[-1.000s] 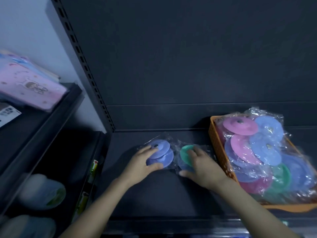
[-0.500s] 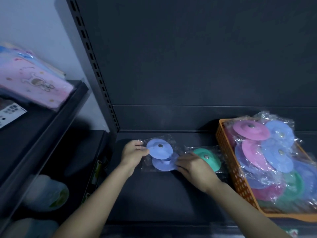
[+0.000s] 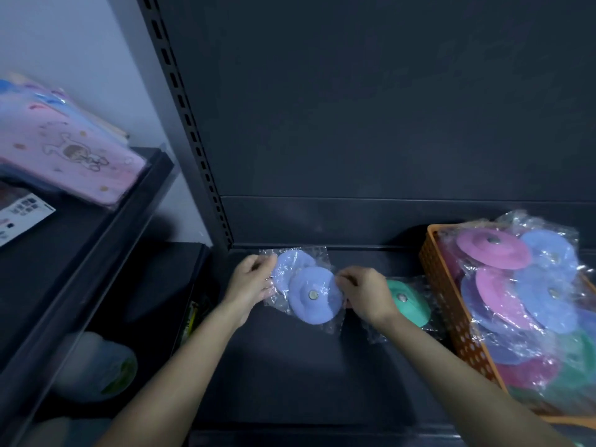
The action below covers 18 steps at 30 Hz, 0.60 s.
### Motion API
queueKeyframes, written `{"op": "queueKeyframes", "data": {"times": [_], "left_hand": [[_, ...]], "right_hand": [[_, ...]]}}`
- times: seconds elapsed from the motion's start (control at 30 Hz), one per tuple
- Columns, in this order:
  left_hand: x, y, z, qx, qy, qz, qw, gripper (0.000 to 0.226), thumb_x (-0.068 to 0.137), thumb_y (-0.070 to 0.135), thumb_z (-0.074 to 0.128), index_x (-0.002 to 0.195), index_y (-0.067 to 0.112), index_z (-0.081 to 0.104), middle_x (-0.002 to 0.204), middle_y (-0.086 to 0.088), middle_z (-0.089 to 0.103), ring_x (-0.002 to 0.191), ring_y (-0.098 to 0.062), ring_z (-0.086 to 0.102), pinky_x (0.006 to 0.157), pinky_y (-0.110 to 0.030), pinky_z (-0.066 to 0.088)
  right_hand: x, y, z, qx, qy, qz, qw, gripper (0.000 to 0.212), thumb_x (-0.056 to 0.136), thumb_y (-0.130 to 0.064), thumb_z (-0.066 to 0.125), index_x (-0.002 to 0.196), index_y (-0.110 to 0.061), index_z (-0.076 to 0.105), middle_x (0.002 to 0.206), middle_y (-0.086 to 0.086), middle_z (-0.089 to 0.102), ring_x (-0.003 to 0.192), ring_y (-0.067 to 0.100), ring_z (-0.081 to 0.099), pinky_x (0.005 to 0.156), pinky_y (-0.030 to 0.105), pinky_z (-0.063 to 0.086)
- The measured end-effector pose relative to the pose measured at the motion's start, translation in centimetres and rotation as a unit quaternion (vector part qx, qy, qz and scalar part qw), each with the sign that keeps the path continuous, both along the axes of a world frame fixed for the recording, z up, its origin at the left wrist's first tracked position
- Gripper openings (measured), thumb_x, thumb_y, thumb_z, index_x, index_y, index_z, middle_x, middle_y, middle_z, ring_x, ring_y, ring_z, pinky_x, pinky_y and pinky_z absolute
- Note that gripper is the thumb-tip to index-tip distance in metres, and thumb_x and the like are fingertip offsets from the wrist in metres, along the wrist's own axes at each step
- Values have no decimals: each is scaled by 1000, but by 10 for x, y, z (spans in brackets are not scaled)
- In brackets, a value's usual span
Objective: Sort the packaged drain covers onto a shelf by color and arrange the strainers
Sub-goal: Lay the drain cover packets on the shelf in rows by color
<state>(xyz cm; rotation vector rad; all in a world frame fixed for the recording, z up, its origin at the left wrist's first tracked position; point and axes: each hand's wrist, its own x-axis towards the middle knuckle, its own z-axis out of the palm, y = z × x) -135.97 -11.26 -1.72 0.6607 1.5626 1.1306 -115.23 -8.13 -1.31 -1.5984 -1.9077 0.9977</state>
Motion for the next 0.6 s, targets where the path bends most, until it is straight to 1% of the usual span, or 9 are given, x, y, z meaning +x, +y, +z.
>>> {"op": "queueKeyframes", "data": {"times": [0.07, 0.13, 0.23, 0.27, 0.33, 0.4, 0.47, 0.53, 0.6], "left_hand": [[-2, 0, -2, -4, 28, -1, 1000, 35, 85, 29, 69, 112, 12, 55, 101, -3, 61, 83, -15, 60, 69, -26, 52], [-3, 1, -4, -2, 57, 8, 998, 38, 81, 21, 73, 111, 12, 52, 99, -2, 61, 83, -12, 60, 68, -26, 51], [-4, 2, -7, 7, 82, 25, 996, 38, 78, 15, 76, 106, 7, 51, 91, -2, 60, 77, -10, 57, 63, -24, 46], [-5, 3, -8, 7, 91, 26, 995, 37, 77, 11, 76, 104, 5, 52, 87, -2, 60, 75, -10, 56, 61, -23, 46], [-7, 3, -8, 9, 100, 18, 995, 32, 76, -1, 73, 100, 3, 53, 83, -3, 58, 69, -10, 55, 56, -17, 47], [-10, 4, -8, 13, 113, 3, 994, 27, 76, -8, 68, 95, 4, 54, 84, -5, 58, 67, -11, 54, 51, -12, 46], [-15, 6, -8, 15, 128, 6, 992, 25, 76, -9, 65, 94, 6, 56, 89, -8, 60, 68, -13, 55, 52, -14, 47], [-22, 9, -10, 16, 146, 25, 989, 26, 77, -9, 64, 96, 6, 56, 93, -11, 61, 69, -13, 55, 53, -16, 46], [-30, 12, -9, 14, 174, 32, 984, 31, 76, -8, 63, 104, 6, 57, 100, -14, 62, 72, -16, 57, 55, -17, 47]], "right_hand": [[-7, 2, -1, 33, -62, 38, 997, 15, 84, -11, 53, 74, -4, 62, 68, 9, 63, 71, 32, 59, 67, 37, 49], [-15, 3, -2, 42, -96, 67, 992, 14, 84, -15, 52, 79, -6, 62, 75, 9, 66, 74, 30, 59, 67, 36, 48], [-23, 3, -1, 33, -100, 85, 991, 11, 83, -15, 53, 80, -11, 62, 78, 7, 67, 73, 27, 59, 66, 33, 47], [-25, 3, -1, 31, -95, 80, 992, 10, 83, -15, 54, 86, -13, 64, 81, 7, 67, 76, 26, 59, 67, 32, 47], [-27, 2, 1, 30, -81, 55, 995, 24, 83, -14, 56, 105, -15, 64, 90, 7, 70, 82, 25, 62, 69, 28, 47], [-26, 1, 2, 38, -75, 32, 996, 28, 84, -12, 54, 112, -14, 61, 92, 8, 70, 84, 26, 64, 68, 28, 47], [-24, 1, 0, 69, -86, 32, 993, 29, 84, -9, 51, 111, -13, 61, 94, 10, 70, 87, 30, 63, 73, 33, 50], [-20, 1, -1, 110, -142, 57, 982, 31, 84, -9, 52, 113, -11, 61, 103, 13, 66, 96, 34, 60, 80, 37, 49], [-14, 0, -2, 140, -198, 86, 966, 32, 87, -15, 55, 117, -8, 60, 111, 14, 62, 106, 34, 57, 90, 38, 46]]}}
